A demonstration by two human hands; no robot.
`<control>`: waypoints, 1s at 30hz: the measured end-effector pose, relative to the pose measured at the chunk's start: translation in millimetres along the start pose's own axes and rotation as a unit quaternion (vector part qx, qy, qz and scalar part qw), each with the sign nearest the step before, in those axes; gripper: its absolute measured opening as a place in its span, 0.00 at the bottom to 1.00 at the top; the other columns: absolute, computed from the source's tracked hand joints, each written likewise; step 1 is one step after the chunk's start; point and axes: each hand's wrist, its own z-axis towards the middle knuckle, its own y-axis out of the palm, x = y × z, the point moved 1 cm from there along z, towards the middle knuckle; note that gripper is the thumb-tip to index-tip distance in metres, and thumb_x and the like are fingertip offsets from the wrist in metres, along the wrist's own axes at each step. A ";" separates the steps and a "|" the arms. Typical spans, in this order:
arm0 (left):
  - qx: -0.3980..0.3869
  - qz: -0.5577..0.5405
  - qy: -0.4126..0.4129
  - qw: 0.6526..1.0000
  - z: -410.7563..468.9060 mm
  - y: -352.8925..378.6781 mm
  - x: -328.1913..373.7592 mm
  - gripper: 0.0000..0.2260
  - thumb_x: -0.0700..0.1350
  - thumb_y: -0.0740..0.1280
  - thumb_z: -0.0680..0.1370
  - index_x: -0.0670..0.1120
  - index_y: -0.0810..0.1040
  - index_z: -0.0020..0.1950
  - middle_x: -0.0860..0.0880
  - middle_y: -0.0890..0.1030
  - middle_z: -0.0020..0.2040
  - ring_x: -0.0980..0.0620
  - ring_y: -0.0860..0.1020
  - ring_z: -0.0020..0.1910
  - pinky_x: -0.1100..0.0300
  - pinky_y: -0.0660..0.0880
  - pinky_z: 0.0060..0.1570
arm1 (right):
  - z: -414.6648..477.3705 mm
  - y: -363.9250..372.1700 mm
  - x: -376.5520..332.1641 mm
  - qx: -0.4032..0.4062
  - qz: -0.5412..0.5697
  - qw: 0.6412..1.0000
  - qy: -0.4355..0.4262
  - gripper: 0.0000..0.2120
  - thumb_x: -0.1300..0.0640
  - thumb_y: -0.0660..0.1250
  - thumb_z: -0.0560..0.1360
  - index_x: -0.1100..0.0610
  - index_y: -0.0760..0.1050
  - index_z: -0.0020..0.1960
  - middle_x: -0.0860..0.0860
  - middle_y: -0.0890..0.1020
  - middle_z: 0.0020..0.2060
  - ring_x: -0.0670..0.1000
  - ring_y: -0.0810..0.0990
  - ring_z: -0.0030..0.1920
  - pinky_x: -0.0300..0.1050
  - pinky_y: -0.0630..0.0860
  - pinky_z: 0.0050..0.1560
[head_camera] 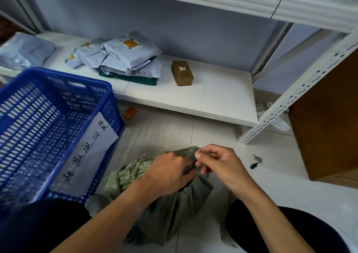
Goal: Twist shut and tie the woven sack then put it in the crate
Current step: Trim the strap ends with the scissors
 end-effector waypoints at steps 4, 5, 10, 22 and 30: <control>-0.041 -0.096 -0.087 0.991 0.6 -14.7 -2.4 0.17 0.65 0.61 0.80 0.56 0.79 0.59 0.53 0.86 0.43 0.54 0.82 0.38 0.58 0.79 0.46 | 2.6 -14.5 -4.2 0.059 -0.003 0.998 -0.034 0.04 0.62 0.71 0.77 0.60 0.82 0.45 0.55 0.85 0.34 0.52 0.81 0.33 0.45 0.81 0.40; -0.041 -0.151 -0.133 0.979 2.2 -21.1 -6.8 0.19 0.67 0.59 0.80 0.56 0.79 0.58 0.53 0.85 0.42 0.56 0.81 0.36 0.59 0.79 0.44 | 3.2 -22.6 -6.9 0.089 0.019 0.995 -0.040 0.05 0.62 0.71 0.78 0.61 0.81 0.44 0.55 0.84 0.33 0.51 0.81 0.32 0.43 0.81 0.39; 0.104 -0.272 -0.328 0.899 8.9 -51.9 -39.9 0.18 0.58 0.61 0.83 0.47 0.84 0.51 0.48 0.83 0.41 0.51 0.79 0.37 0.57 0.73 0.38 | 7.3 -67.5 -11.8 0.198 0.224 0.954 -0.010 0.04 0.64 0.66 0.79 0.63 0.77 0.47 0.58 0.87 0.37 0.53 0.82 0.31 0.44 0.84 0.39; 0.123 -0.306 -0.368 0.869 20.0 -61.2 -31.1 0.13 0.52 0.64 0.82 0.48 0.85 0.48 0.49 0.83 0.38 0.52 0.78 0.34 0.58 0.70 0.32 | 84.8 -82.9 13.5 0.031 0.272 0.951 0.140 0.05 0.66 0.60 0.82 0.61 0.74 0.50 0.59 0.86 0.57 0.57 0.87 0.53 0.48 0.84 0.52; 0.160 -0.330 -0.389 0.845 28.4 -54.8 -39.1 0.10 0.50 0.66 0.81 0.51 0.84 0.44 0.52 0.83 0.38 0.55 0.78 0.36 0.57 0.71 0.35 | 159.3 -90.0 41.5 0.114 0.248 0.941 0.200 0.05 0.61 0.60 0.82 0.59 0.75 0.50 0.52 0.87 0.36 0.50 0.87 0.35 0.42 0.83 0.38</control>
